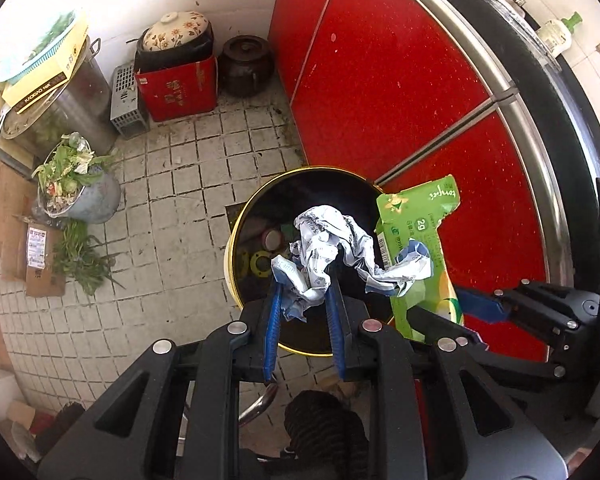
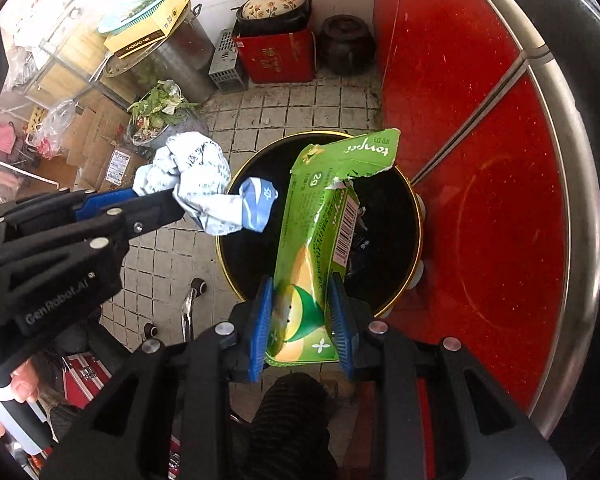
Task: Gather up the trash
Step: 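Open both tools to drop the foil and carton into the bin, then move both open tools back to the countertop trash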
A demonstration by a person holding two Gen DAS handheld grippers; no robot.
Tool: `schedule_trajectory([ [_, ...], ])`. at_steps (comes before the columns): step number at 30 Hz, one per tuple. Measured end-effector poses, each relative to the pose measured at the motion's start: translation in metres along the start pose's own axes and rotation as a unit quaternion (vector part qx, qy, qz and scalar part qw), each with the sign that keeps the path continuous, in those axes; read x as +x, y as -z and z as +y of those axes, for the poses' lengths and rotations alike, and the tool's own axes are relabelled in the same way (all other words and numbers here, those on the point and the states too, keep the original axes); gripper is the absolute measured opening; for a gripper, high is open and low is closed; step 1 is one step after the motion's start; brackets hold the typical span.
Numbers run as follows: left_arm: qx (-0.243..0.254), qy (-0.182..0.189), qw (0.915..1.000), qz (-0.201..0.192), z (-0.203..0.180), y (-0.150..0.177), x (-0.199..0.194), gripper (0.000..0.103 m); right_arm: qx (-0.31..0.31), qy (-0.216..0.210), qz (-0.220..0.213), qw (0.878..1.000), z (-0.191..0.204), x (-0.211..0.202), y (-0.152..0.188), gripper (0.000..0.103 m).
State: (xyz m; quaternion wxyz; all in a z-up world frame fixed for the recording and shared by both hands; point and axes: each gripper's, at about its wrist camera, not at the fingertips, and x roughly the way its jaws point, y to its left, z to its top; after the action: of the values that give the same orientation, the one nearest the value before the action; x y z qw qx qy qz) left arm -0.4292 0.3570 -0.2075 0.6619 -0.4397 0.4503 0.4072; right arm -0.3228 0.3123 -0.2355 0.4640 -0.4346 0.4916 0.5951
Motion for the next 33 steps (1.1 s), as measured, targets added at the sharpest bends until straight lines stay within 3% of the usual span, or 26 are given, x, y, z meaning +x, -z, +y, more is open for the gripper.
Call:
schedule_trajectory([
  [2,0.0,0.004,1.0,0.006,-0.001,-0.001,0.001,0.021,-0.002,0.001,-0.005,1.0,0.0,-0.001,-0.002,0.036],
  [3,-0.001,0.009,0.9999,0.012,0.0,-0.002,0.002,0.024,0.0,0.0,-0.004,1.0,0.0,-0.004,-0.002,0.055],
  [4,-0.004,0.011,0.9998,0.013,0.0,-0.002,0.001,0.04,0.0,-0.002,-0.008,1.0,0.0,-0.007,-0.002,0.077],
  [5,-0.009,0.01,0.9999,0.008,0.0,-0.005,-0.002,0.055,-0.001,0.001,-0.016,1.0,0.003,-0.009,-0.004,0.081],
  [6,-0.013,0.004,0.9999,-0.001,0.0,-0.008,-0.007,0.082,-0.005,0.002,-0.018,1.0,0.004,-0.012,-0.005,0.081],
  [7,-0.019,-0.003,0.9998,-0.01,0.0,-0.012,-0.013,0.086,-0.009,0.001,-0.018,1.0,0.006,-0.013,-0.005,0.082],
  [10,-0.034,0.012,0.9992,-0.019,-0.001,-0.028,-0.033,0.086,-0.01,-0.003,-0.024,1.0,0.01,-0.025,-0.004,0.082],
  [15,-0.035,-0.022,0.9976,-0.055,-0.011,-0.048,-0.091,0.087,-0.004,-0.033,-0.05,0.998,0.024,-0.066,0.008,0.082],
  [18,-0.042,-0.045,0.9939,-0.091,-0.022,-0.055,-0.135,0.096,0.012,-0.052,-0.083,0.995,0.024,-0.111,0.019,0.085],
  [23,-0.017,-0.052,0.9929,-0.106,-0.066,-0.072,-0.169,0.096,0.037,0.0,-0.163,0.986,-0.019,-0.2,0.063,0.096],
  [28,0.083,-0.004,0.9933,-0.08,-0.162,-0.077,-0.162,0.096,0.142,0.054,-0.196,0.969,-0.119,-0.259,0.157,0.096],
  [31,0.168,0.028,0.984,-0.052,-0.237,-0.067,-0.145,0.096,0.262,0.102,-0.183,0.942,-0.186,-0.276,0.243,0.096],
  [33,0.238,0.047,0.9695,-0.037,-0.299,-0.053,-0.133,0.096,0.332,0.139,-0.188,0.914,-0.217,-0.289,0.307,0.096],
])
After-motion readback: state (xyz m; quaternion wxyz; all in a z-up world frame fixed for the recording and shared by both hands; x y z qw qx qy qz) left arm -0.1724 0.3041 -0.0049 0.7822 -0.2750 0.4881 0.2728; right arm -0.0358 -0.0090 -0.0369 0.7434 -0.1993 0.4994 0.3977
